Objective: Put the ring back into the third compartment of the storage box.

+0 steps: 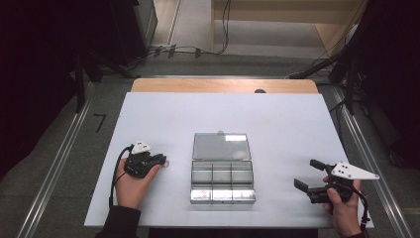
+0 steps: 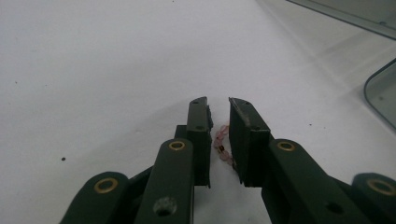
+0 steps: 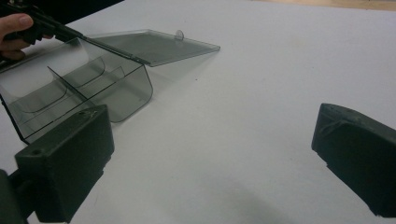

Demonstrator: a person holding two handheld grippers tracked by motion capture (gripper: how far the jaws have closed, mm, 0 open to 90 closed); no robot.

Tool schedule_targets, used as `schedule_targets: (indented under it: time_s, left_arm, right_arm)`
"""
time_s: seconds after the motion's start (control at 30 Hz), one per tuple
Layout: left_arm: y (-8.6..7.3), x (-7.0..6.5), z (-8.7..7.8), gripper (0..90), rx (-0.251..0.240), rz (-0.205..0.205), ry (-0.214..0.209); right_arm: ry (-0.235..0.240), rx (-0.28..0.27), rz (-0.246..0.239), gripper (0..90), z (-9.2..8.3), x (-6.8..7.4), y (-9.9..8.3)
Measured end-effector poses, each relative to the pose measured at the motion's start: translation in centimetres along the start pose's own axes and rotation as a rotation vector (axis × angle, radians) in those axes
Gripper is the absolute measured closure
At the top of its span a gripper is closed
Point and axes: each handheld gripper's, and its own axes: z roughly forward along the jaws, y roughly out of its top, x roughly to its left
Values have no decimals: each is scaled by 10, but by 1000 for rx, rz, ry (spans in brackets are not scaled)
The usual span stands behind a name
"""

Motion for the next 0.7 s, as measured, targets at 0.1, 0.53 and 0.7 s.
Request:
schedule_targets:
  time_s: [0.1, 0.53, 0.7]
  left_arm:
    - [0, -6, 1, 788, -2, 45, 36]
    - [-1, -6, 1, 866, -6, 44, 19]
    - [-2, -4, 0, 878, -16, 18, -2]
  right_arm:
    - [-2, 3, 4, 0, 0, 1, 0]
    - [-2, 16, 3, 0, 3, 3, 0]
    - [-3, 14, -1, 0, 4, 3, 0]
